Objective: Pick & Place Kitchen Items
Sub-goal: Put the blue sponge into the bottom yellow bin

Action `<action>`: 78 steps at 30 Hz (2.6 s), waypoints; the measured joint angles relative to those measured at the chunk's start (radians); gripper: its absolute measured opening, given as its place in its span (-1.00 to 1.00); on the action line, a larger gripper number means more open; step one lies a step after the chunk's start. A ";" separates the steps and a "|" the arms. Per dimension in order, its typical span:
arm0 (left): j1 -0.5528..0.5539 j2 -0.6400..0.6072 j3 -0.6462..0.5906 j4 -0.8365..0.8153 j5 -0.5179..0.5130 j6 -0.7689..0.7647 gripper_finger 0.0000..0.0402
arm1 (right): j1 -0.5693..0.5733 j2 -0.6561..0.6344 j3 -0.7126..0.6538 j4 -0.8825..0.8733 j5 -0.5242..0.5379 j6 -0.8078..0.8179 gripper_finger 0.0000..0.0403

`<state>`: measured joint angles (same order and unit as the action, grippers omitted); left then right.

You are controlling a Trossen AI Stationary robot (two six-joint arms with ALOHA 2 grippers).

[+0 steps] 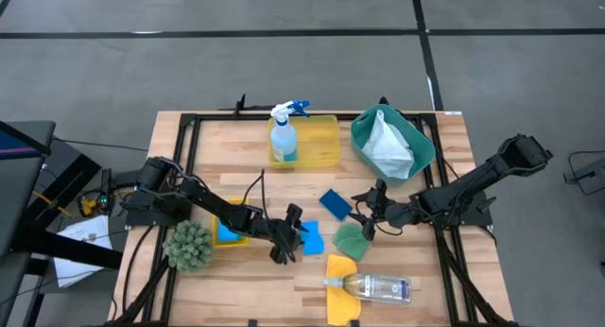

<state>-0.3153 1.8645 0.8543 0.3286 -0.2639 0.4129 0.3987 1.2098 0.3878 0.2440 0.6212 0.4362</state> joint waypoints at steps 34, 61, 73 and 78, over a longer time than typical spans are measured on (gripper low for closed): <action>-0.004 0.104 0.005 0.085 -0.022 0.102 -0.57 | 0.000 0.000 0.000 0.020 -0.022 -0.002 0.24; -0.041 0.011 0.000 0.021 -0.221 0.304 -1.00 | -0.032 0.000 0.000 0.248 -0.238 0.028 0.24; 0.001 -0.120 -0.015 0.008 0.094 0.085 -1.00 | -0.046 0.007 0.000 0.272 -0.282 -0.176 0.24; 0.045 -0.245 -0.034 -0.075 0.305 0.043 -1.00 | -0.005 0.007 0.000 0.297 -0.270 -0.350 0.24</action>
<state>-0.2704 1.6194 0.8205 0.2540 0.0407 0.4558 0.3933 1.2171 0.3875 0.5411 0.3508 0.0862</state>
